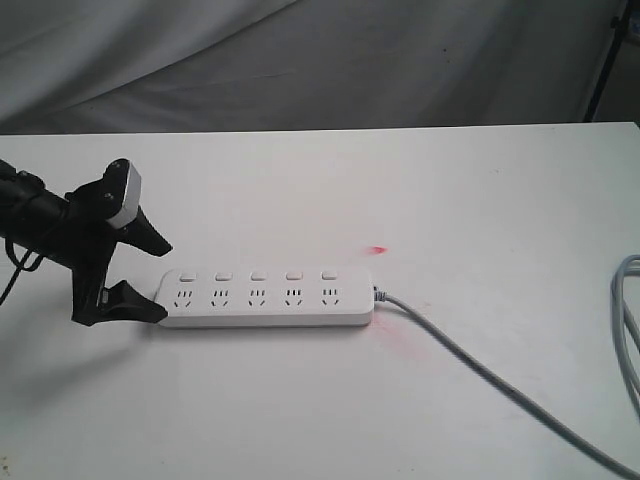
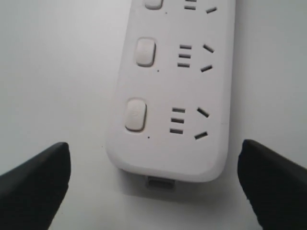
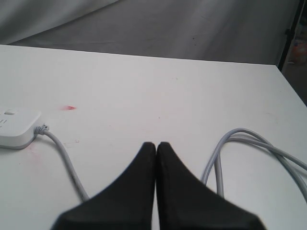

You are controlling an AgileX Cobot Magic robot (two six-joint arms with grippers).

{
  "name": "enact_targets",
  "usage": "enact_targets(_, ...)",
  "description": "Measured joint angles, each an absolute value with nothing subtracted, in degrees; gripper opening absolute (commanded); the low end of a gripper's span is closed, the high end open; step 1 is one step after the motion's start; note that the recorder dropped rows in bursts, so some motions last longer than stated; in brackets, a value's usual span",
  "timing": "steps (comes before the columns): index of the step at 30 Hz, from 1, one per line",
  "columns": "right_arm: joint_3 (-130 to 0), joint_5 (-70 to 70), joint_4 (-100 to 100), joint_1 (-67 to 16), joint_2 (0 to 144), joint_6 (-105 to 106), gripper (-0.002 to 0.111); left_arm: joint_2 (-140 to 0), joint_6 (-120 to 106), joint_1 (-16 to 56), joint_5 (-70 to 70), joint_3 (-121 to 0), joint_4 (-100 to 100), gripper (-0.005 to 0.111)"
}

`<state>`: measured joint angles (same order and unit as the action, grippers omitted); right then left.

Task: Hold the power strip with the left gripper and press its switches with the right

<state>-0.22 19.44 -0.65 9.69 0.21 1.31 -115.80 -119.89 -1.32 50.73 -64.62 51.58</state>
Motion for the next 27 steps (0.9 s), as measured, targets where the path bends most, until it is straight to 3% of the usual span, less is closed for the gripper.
enact_targets(27, -0.2, 19.4, -0.7, 9.7, 0.2, 1.3, 0.000, -119.2, -119.9, -0.6, 50.8, -64.6, 53.7, 0.088)
